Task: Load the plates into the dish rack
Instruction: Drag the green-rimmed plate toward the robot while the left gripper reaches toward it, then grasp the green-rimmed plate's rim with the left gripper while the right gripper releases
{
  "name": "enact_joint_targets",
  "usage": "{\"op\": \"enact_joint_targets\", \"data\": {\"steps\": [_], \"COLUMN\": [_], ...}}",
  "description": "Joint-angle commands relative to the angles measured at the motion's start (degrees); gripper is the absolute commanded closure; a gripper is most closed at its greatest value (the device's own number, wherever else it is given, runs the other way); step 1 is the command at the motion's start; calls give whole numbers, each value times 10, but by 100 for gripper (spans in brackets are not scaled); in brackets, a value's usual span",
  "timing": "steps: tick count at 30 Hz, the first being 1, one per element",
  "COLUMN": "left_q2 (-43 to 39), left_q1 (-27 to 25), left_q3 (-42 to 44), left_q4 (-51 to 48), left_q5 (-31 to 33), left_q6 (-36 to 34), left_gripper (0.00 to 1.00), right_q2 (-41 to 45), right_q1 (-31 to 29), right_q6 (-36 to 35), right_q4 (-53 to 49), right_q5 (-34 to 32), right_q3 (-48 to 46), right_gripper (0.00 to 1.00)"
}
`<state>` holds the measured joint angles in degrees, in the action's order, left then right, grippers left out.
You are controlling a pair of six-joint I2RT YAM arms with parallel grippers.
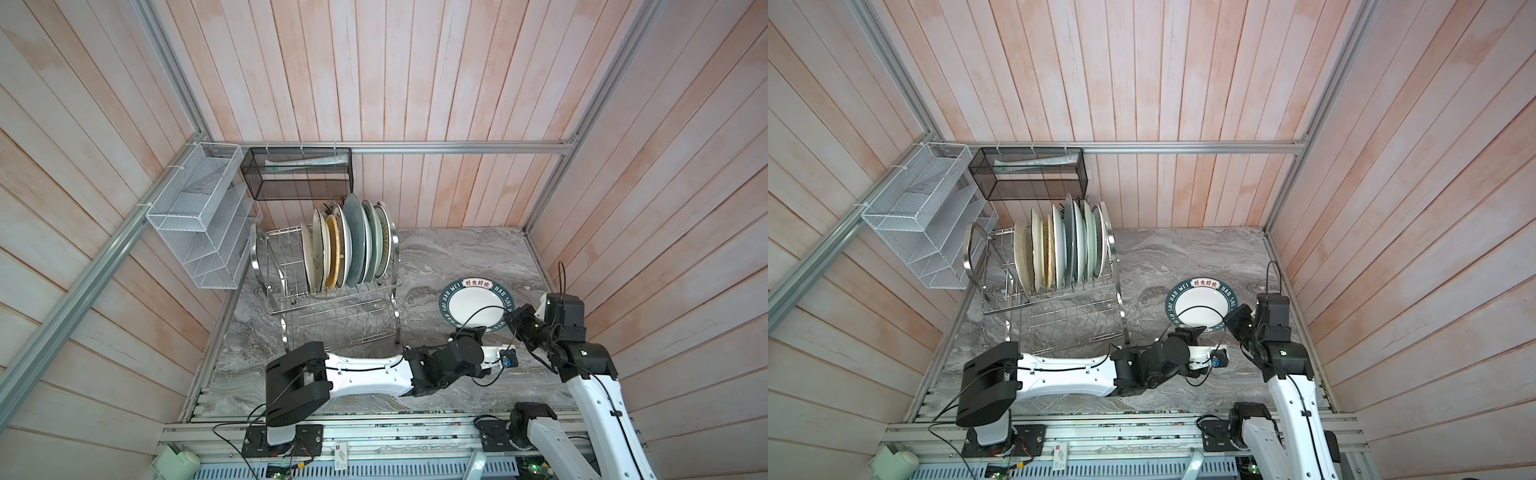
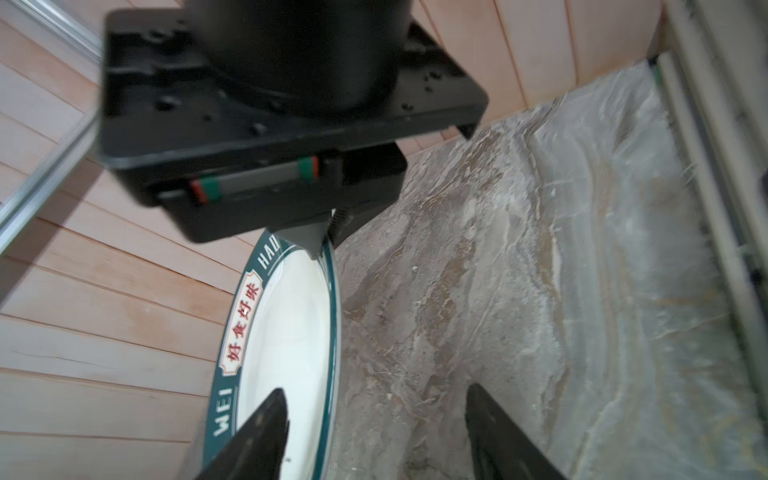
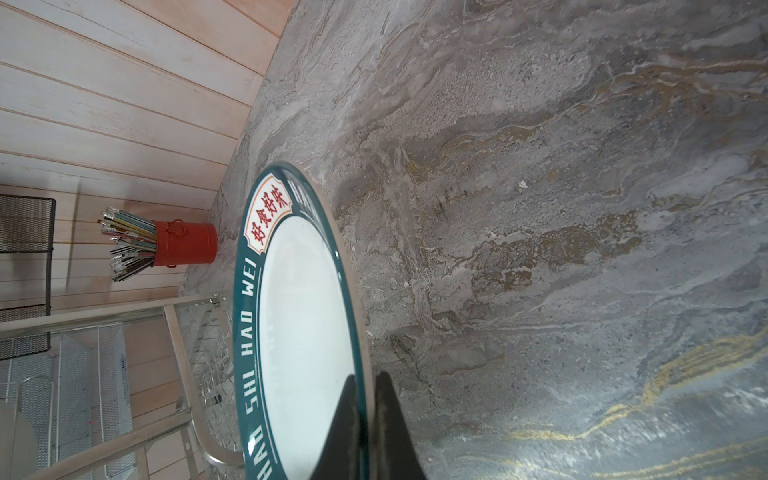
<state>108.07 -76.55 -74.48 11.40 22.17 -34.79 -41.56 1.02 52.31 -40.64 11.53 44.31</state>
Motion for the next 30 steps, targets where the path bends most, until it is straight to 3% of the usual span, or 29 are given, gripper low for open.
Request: {"op": "enact_joint_targets", "data": {"steps": [1,5,11,15,17,19,20,21,22,24,30], "left_q2": [26,60,87,64,38,6,-7,-27,-44,-86,-245], "left_q1": [13,21,20,14,10,9,8,7,6,4,3], "left_q3": [-37,-70,-96,-81,-59,-34,-22,-9,9,38,125], "left_q4": [1,-14,-12,-9,-8,-23,-33,-44,-55,-80,-138], "left_q5": [41,63,114,117,101,78,68,53,38,7,-153], "left_q6": [4,16,18,24,30,45,53,63,74,102,209], "left_gripper": [40,55,98,100,100,100,100,100,100,100,100], "right_q2": [16,25,35,39,36,26,22,15,8,-5,-27], "right_q1": [3,3,2,2,2,2,2,2,2,3,3], "right_q6": [8,9,12,0,-9,-24,-34,-47,-58,-81,-127], "right_q4": [0,-7,-10,0,23,51,68,88,103,141,288], "right_q5": [12,10,13,10,16,12,10,1,-12,-17,55], "right_q3": [18,17,16,14,10,14,17,20,24,30,9], "right_gripper": [100,100,100,100,78,43,31,9,2,2,2]}}
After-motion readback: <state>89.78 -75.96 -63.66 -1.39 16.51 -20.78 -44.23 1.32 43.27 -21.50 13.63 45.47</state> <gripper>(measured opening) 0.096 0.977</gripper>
